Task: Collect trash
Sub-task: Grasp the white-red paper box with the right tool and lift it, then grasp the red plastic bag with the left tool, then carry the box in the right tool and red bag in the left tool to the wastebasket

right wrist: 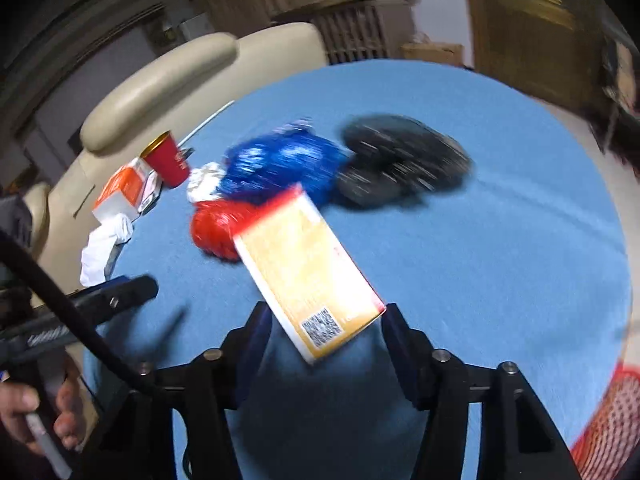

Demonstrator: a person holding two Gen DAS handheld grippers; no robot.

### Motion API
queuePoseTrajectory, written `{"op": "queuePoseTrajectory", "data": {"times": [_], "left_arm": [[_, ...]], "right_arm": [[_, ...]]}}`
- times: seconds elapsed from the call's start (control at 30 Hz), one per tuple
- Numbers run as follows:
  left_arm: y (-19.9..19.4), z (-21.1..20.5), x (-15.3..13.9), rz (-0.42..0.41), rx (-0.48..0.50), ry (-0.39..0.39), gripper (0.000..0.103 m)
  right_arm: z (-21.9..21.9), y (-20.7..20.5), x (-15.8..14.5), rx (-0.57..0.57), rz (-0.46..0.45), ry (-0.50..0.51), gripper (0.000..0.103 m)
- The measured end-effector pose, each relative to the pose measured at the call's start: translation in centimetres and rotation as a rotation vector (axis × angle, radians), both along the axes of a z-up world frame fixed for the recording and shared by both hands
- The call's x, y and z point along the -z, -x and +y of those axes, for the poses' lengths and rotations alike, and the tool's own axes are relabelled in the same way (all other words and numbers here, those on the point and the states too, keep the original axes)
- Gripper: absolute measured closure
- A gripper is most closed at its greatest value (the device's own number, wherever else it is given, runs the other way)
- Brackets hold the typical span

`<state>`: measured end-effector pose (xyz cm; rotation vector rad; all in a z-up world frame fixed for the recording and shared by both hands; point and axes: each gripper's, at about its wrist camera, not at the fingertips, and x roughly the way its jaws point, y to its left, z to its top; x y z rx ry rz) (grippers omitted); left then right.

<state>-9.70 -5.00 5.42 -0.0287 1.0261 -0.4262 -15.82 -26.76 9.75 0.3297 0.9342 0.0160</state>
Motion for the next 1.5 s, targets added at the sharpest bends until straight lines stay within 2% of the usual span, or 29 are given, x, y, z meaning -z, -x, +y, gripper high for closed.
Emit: {"op": "queuePoseTrajectory", "data": {"times": [0.1, 0.17, 0.4, 0.47, 0.53, 0.7, 0.73, 0.77, 0.8, 0.97, 1.13, 1.4, 1.5], "left_arm": [[-0.5, -2.6, 0.3, -0.010, 0.068, -0.030, 0.020], [-0.9, -4.0, 0.3, -0.021, 0.097, -0.040, 0.020], [-2.5, -6.0, -0.2, -0.043, 0.085, -0.036, 0.020], [-3.1, -6.5, -0.1, -0.048, 0.078, -0.049, 0.020], [-3.7, -6.9, -0.1, -0.052, 0.069, -0.054, 0.020], [-5.1, -7.7, 0.3, -0.048, 0.058, -0.061, 0.018], [-5.2, -7.6, 0.4, -0.051, 0.066, -0.060, 0.019], [-5.3, -7.7, 0.4, -0.067, 0.076, -0.061, 0.027], [-5.2, -7.7, 0.5, -0.066, 0.090, -0.065, 0.046], [-4.3, -6.4, 0.0, -0.064, 0.101, -0.031, 0.053], [-1.9, -3.1, -0.7, -0.072, 0.074, -0.003, 0.054], [-0.3, -0.4, -1.4, -0.079, 0.038, 0.008, 0.054], [-0.4, -0.1, -1.3, -0.075, 0.031, 0.001, 0.054]], "right_arm": [[-2.2, 2.2, 0.9, 0.074, 0.041, -0.019, 0.047], [-3.5, 3.8, 1.6, 0.116, 0.050, -0.053, 0.052], [-3.8, 5.1, 0.9, 0.118, 0.025, -0.064, 0.056], [-3.3, 4.5, 1.0, 0.105, 0.034, -0.077, 0.051], [-2.6, 4.2, 1.0, 0.105, 0.029, -0.077, 0.036], [-2.1, 4.1, 0.6, 0.112, 0.015, -0.078, 0.036], [-2.0, 3.9, 0.6, 0.117, 0.014, -0.077, 0.036], [-2.1, 4.0, 0.5, 0.123, 0.012, -0.074, 0.036], [-2.2, 4.1, 0.4, 0.130, 0.010, -0.072, 0.036], [-2.8, 4.3, -0.2, 0.168, -0.003, -0.066, 0.036], [-2.4, 3.5, -0.8, 0.167, -0.016, -0.055, 0.033], [-0.4, -1.2, -0.3, 0.098, -0.015, 0.017, 0.029], [0.0, -2.0, 0.2, 0.098, -0.015, 0.044, 0.045]]}}
